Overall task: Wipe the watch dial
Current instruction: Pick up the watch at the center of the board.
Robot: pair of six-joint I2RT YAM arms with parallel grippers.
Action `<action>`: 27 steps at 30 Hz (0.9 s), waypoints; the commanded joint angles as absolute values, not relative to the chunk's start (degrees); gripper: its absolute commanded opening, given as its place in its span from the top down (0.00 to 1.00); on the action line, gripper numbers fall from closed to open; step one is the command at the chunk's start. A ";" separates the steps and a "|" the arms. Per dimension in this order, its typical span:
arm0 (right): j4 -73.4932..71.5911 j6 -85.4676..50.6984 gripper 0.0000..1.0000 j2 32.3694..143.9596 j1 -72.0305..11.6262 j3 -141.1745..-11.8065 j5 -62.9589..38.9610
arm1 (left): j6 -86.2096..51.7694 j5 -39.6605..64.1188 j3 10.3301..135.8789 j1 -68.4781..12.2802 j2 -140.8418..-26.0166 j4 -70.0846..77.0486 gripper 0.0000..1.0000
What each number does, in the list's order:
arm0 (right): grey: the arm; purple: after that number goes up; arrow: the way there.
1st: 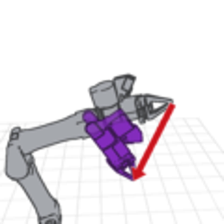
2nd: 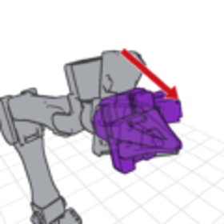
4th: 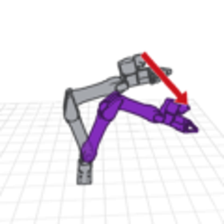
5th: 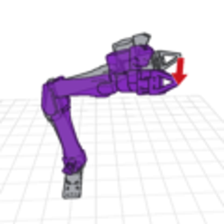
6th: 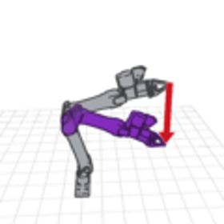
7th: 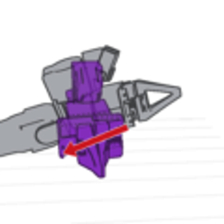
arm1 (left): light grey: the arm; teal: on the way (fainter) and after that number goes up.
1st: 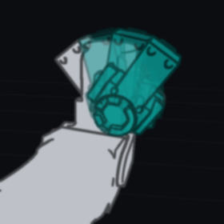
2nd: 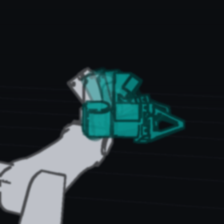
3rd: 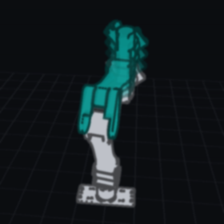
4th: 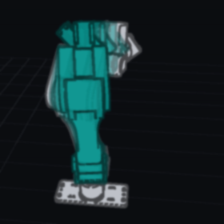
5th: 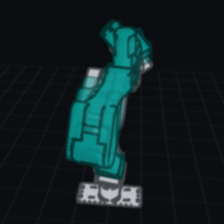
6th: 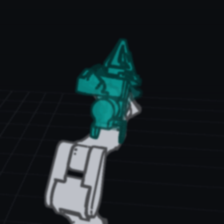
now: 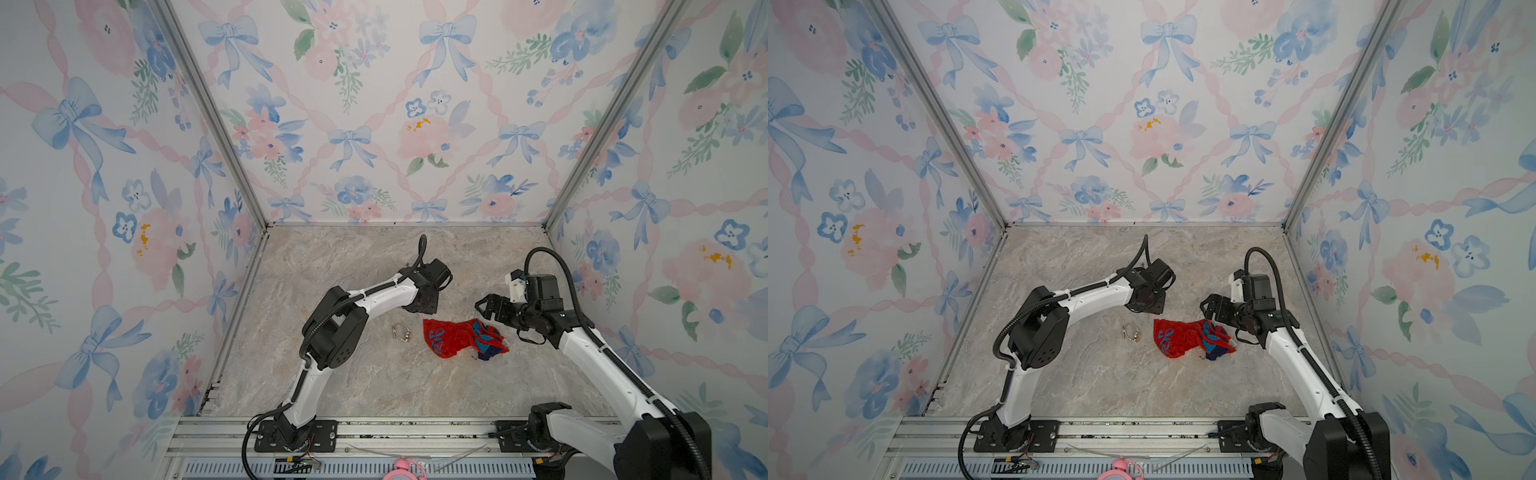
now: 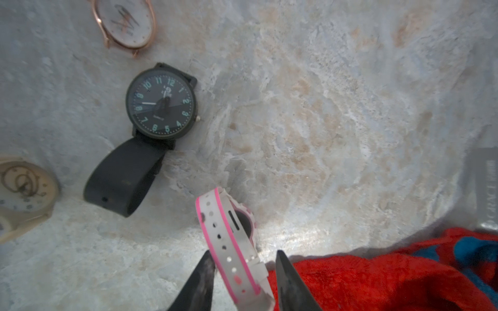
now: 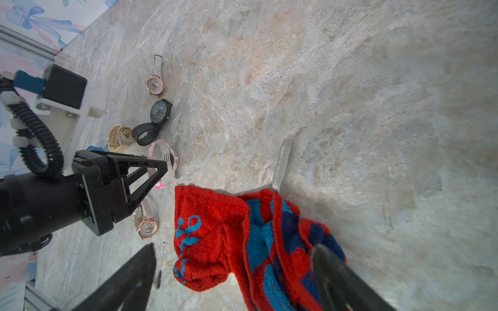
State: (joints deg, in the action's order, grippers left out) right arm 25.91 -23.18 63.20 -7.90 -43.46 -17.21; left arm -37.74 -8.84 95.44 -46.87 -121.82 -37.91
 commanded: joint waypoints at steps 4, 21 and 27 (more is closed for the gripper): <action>25.64 -23.72 0.09 62.40 -7.47 -42.32 -17.67 | -37.18 -9.69 94.85 -46.89 -122.88 -39.73 0.69; 25.65 -23.64 0.09 62.19 -7.51 -42.14 -17.45 | -36.88 -9.51 93.45 -46.49 -123.40 -39.64 0.75; 25.83 -23.53 0.09 62.40 -7.63 -42.29 -17.26 | -35.82 -9.36 93.35 -46.23 -122.91 -39.51 0.95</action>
State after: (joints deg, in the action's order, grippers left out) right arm 25.91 -23.18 63.20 -7.90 -42.92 -17.19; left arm -36.58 -9.17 94.11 -46.74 -122.32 -37.89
